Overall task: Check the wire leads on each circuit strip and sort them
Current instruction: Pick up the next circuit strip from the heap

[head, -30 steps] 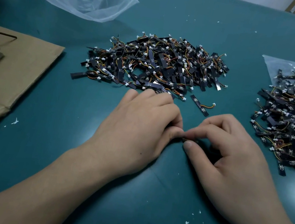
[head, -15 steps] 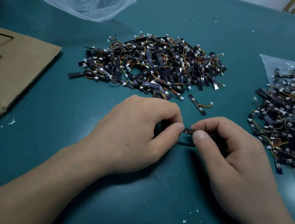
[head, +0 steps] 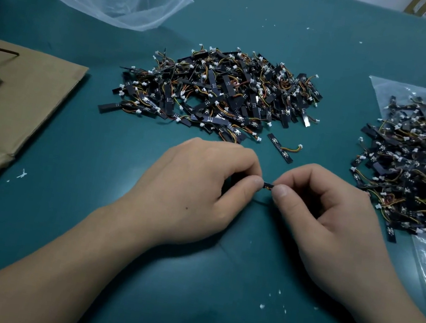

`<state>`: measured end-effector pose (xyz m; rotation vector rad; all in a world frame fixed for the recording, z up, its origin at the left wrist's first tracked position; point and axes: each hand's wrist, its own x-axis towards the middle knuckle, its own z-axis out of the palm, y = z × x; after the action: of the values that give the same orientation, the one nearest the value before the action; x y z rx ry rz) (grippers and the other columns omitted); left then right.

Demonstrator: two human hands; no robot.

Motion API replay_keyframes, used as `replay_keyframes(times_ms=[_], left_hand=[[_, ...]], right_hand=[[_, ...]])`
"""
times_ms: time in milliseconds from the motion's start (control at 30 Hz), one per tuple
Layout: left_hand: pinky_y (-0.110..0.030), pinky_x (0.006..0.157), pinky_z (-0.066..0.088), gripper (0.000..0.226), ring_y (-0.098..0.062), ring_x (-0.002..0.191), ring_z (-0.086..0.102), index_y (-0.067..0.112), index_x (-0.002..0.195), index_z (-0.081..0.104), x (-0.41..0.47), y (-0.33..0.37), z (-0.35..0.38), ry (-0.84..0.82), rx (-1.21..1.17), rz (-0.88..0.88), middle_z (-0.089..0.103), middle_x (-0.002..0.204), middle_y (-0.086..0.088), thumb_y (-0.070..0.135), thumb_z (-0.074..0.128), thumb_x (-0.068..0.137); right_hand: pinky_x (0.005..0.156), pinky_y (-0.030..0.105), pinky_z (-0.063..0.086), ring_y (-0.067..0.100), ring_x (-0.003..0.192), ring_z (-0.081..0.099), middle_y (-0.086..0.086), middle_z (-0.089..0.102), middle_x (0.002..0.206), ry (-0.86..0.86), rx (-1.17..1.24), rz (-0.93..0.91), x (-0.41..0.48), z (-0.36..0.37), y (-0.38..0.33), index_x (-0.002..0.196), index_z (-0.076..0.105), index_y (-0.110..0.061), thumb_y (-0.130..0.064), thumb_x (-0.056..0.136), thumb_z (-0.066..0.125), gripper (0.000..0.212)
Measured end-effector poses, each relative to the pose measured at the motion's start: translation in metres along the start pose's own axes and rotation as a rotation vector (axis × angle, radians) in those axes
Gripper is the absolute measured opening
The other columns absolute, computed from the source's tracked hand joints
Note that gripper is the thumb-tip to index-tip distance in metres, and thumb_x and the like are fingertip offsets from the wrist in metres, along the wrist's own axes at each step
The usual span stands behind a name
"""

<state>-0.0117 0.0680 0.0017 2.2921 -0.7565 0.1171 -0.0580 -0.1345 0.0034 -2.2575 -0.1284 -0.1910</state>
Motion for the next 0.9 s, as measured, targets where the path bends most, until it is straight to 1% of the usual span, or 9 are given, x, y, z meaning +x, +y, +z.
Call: replay_keyframes(times_ms=[133, 233, 300, 400, 500, 600, 667, 767, 900], left_hand=[[-0.041, 0.072, 0.051, 0.02, -0.013, 0.078, 0.059, 0.031, 0.087, 0.063, 0.0, 0.003, -0.002, -0.017, 0.015, -0.103, 0.063, 0.079, 0.014, 0.044, 0.051, 0.095], [-0.038, 0.071, 0.05, 0.02, -0.015, 0.08, 0.059, 0.033, 0.086, 0.061, -0.002, 0.009, 0.003, 0.003, 0.051, -0.168, 0.064, 0.08, 0.014, 0.046, 0.048, 0.094], [-0.035, 0.068, 0.047, 0.02, -0.016, 0.08, 0.06, 0.033, 0.086, 0.061, -0.005, 0.011, 0.004, 0.047, 0.066, -0.192, 0.065, 0.08, 0.014, 0.046, 0.048, 0.095], [-0.039, 0.071, 0.05, 0.02, -0.015, 0.078, 0.059, 0.031, 0.084, 0.061, -0.009, 0.008, -0.001, 0.048, -0.004, -0.185, 0.063, 0.078, 0.013, 0.043, 0.05, 0.095], [-0.041, 0.071, 0.051, 0.021, -0.012, 0.077, 0.058, 0.029, 0.084, 0.063, -0.01, 0.003, -0.003, 0.046, -0.057, -0.177, 0.063, 0.077, 0.013, 0.041, 0.05, 0.095], [-0.039, 0.068, 0.048, 0.023, -0.011, 0.075, 0.057, 0.031, 0.085, 0.063, -0.008, 0.002, 0.0, 0.033, -0.022, -0.169, 0.063, 0.076, 0.015, 0.043, 0.047, 0.096], [-0.038, 0.07, 0.045, 0.024, -0.012, 0.074, 0.056, 0.031, 0.086, 0.063, -0.007, 0.004, -0.002, 0.023, 0.009, -0.164, 0.062, 0.076, 0.016, 0.044, 0.045, 0.097], [-0.04, 0.079, 0.043, 0.023, -0.011, 0.075, 0.055, 0.03, 0.086, 0.064, -0.007, 0.002, -0.003, 0.004, -0.001, -0.153, 0.063, 0.077, 0.015, 0.042, 0.048, 0.097], [-0.041, 0.077, 0.047, 0.02, -0.012, 0.074, 0.057, 0.03, 0.086, 0.064, -0.009, 0.005, -0.003, 0.041, -0.022, -0.138, 0.063, 0.076, 0.016, 0.039, 0.05, 0.096]], right_hand=[[0.063, 0.042, 0.053, 0.015, 0.06, 0.057, -0.006, 0.066, 0.069, -0.011, -0.021, 0.057, 0.002, 0.002, -0.004, 0.089, 0.067, -0.036, -0.045, 0.088, 0.064, 0.01], [0.069, 0.046, 0.055, 0.012, 0.061, 0.058, -0.011, 0.066, 0.069, -0.007, -0.039, 0.104, 0.005, 0.004, -0.008, 0.086, 0.067, -0.034, -0.046, 0.085, 0.063, 0.013], [0.07, 0.045, 0.055, 0.009, 0.062, 0.057, -0.018, 0.066, 0.07, -0.035, -0.073, 0.13, 0.01, 0.003, -0.011, 0.085, 0.067, -0.035, -0.047, 0.084, 0.06, 0.013], [0.072, 0.042, 0.054, 0.007, 0.064, 0.057, -0.024, 0.063, 0.07, -0.097, -0.142, 0.138, 0.013, 0.003, -0.012, 0.086, 0.065, -0.038, -0.051, 0.085, 0.056, 0.016], [0.069, 0.038, 0.05, 0.008, 0.065, 0.056, -0.02, 0.063, 0.07, -0.088, -0.123, 0.105, 0.011, 0.008, -0.013, 0.084, 0.062, -0.038, -0.049, 0.086, 0.056, 0.013], [0.067, 0.038, 0.049, 0.013, 0.064, 0.057, -0.009, 0.062, 0.068, -0.046, -0.077, 0.095, 0.007, 0.008, -0.011, 0.084, 0.062, -0.037, -0.046, 0.087, 0.059, 0.01], [0.063, 0.038, 0.048, 0.015, 0.061, 0.055, -0.003, 0.06, 0.065, -0.042, -0.01, 0.083, 0.005, 0.007, -0.01, 0.084, 0.063, -0.034, -0.042, 0.088, 0.061, 0.009], [0.061, 0.037, 0.048, 0.016, 0.059, 0.054, -0.001, 0.06, 0.064, -0.054, -0.007, 0.089, 0.001, 0.006, -0.01, 0.085, 0.064, -0.032, -0.039, 0.088, 0.064, 0.007], [0.063, 0.037, 0.049, 0.015, 0.061, 0.055, -0.002, 0.062, 0.065, -0.03, -0.007, 0.063, 0.002, 0.009, -0.011, 0.085, 0.065, -0.032, -0.038, 0.088, 0.065, 0.007]])
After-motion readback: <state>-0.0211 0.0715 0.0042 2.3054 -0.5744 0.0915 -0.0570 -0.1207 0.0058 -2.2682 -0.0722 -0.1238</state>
